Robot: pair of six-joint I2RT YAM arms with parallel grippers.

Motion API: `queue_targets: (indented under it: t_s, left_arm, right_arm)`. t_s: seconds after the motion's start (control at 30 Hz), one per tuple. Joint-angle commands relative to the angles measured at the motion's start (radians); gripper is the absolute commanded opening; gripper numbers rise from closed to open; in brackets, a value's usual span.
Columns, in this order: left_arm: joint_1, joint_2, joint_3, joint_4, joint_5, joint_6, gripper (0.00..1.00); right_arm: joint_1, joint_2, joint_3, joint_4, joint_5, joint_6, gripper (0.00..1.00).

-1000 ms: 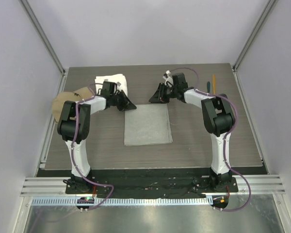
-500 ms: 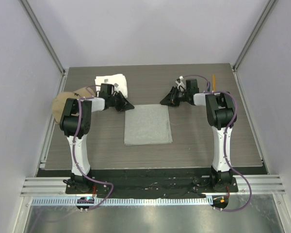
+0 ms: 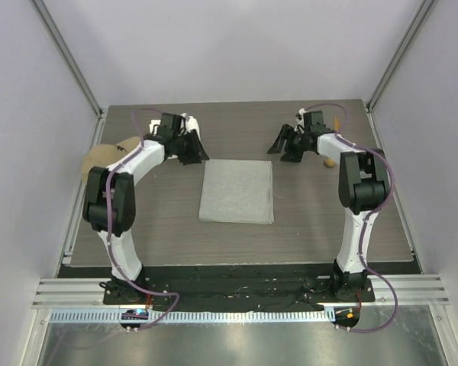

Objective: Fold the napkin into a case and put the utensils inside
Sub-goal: Smooth out the square-folded napkin at the center of the board, then pick up the top corner of the square folded napkin from the center of the board.

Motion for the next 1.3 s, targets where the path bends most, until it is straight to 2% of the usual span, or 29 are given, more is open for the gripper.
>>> queue_targets:
  t_s: [0.0,0.07,0.1,0.13,0.17,0.27,0.33,0.37,0.43,0.63,0.9,1.27]
  left_arm:
    - [-0.237,-0.203,0.013,-0.130,-0.147,0.130,0.41]
    - [-0.318,-0.235,-0.002,-0.137,-0.174,0.141,0.39]
    - [-0.400,-0.243,-0.023,-0.119,-0.181,0.141,0.37]
    - [-0.439,-0.241,-0.033,-0.108,-0.197,0.139,0.34]
    - [-0.488,-0.235,-0.036,-0.107,-0.222,0.138,0.29]
    - [-0.641,-0.186,-0.017,-0.110,-0.312,0.138,0.24]
    - [-0.738,-0.146,0.019,-0.127,-0.407,0.136,0.24]
    - [-0.761,-0.104,0.032,-0.130,-0.444,0.133,0.27]
    - [-0.810,-0.059,0.070,-0.159,-0.499,0.132,0.27]
    - [-0.835,0.070,0.170,-0.208,-0.504,0.087,0.19]
    - [-0.835,0.150,0.239,-0.253,-0.544,0.086,0.19]
    - [-0.835,0.217,0.266,-0.268,-0.581,0.102,0.21]
  right_arm:
    - [-0.005,-0.248,-0.084,-0.184,0.213,-0.018,0.75]
    - [-0.005,-0.330,-0.186,-0.184,0.240,-0.001,0.75]
    - [-0.004,-0.371,-0.231,-0.167,0.242,0.016,0.76]
    - [-0.004,-0.460,-0.318,-0.158,0.240,0.055,0.76]
    - [-0.002,-0.500,-0.360,-0.147,0.236,0.071,0.76]
    - [0.002,-0.658,-0.512,-0.152,0.239,0.105,0.75]
    - [0.007,-0.761,-0.606,-0.159,0.250,0.106,0.73]
    - [0.010,-0.790,-0.631,-0.170,0.242,0.105,0.73]
    - [0.010,-0.833,-0.693,-0.181,0.224,0.097,0.72]
    - [0.012,-0.958,-0.809,-0.198,0.199,0.082,0.70]
    - [0.010,-0.995,-0.909,-0.147,0.156,0.085,0.70]
    - [0.010,-1.005,-0.909,-0.140,0.133,0.082,0.70]
